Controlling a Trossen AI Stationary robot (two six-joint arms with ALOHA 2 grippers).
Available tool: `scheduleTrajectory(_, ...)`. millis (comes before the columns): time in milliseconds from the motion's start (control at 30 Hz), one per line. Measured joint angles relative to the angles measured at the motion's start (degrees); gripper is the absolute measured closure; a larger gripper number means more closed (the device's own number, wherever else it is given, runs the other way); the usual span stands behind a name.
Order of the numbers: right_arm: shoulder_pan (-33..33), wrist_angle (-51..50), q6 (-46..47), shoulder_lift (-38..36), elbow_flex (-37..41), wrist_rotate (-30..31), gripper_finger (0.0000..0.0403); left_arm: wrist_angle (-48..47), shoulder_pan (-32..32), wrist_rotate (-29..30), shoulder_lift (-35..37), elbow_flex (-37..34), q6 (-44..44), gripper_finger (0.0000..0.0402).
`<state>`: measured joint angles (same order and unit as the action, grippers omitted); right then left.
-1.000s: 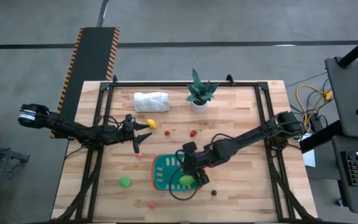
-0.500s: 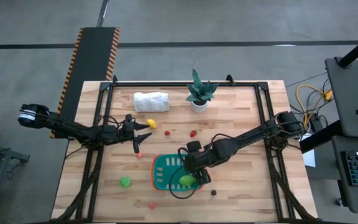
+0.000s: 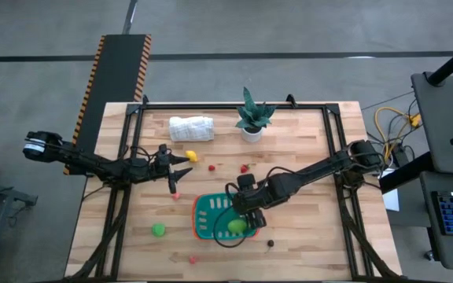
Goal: Pick and placing Produce into tupperware
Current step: Put the large pink peach into the blue bin, then put the black cherry into the blue bin
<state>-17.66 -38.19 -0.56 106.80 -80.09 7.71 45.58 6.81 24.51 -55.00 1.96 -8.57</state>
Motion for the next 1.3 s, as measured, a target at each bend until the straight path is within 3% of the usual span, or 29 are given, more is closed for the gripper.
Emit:
scheduleTrajectory(433, -0.04, -0.52, 0.07, 0.00, -0.02, 0.01, 0.0170, -0.02, 0.01, 0.00, -0.03, 0.00, 0.01, 0.0228)
scheduleTrajectory(1000, -0.04, -0.55, 0.05, 0.00, -0.04, -0.10, 0.0118, -0.02, 0.00, 0.00, -0.03, 0.00, 0.01, 0.0228)
scheduleTrajectory(1300, -0.06, -1.55, 2.22, -1.50, -1.51, -0.22, 0.0128, -0.02, 0.00, 0.00, -0.05, 0.00, 0.01, 0.0228)
